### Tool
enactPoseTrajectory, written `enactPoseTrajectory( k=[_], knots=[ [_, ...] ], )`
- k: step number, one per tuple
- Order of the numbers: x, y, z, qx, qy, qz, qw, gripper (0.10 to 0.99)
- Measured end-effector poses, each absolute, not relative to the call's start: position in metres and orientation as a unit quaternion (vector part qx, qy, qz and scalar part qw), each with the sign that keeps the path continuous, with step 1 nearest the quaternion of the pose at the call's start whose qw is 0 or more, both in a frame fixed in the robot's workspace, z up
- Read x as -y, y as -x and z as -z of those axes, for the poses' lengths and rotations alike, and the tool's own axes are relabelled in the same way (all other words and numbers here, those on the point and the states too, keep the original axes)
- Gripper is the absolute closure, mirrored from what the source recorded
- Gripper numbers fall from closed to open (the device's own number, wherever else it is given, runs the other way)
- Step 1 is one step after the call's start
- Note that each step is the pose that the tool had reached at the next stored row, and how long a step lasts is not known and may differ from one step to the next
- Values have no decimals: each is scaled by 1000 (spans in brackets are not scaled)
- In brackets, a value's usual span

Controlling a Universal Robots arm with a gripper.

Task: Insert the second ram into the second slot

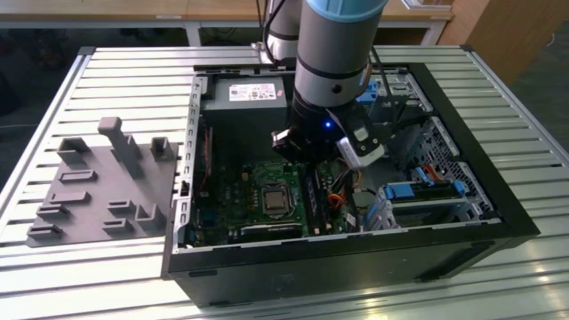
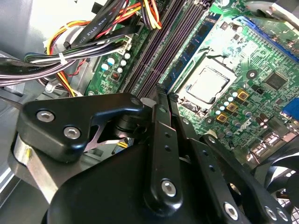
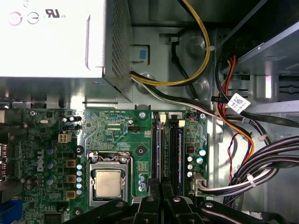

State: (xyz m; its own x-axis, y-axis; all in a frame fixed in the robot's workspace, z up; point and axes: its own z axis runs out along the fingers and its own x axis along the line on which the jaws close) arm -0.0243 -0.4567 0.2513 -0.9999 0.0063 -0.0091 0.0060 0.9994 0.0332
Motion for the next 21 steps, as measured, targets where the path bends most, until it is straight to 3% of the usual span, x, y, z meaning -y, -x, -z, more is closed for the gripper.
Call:
enactPoseTrajectory(
  k=[21],
  knots=[
    [458, 23, -245, -1000, -8, -17, 5, 953]
  ],
)
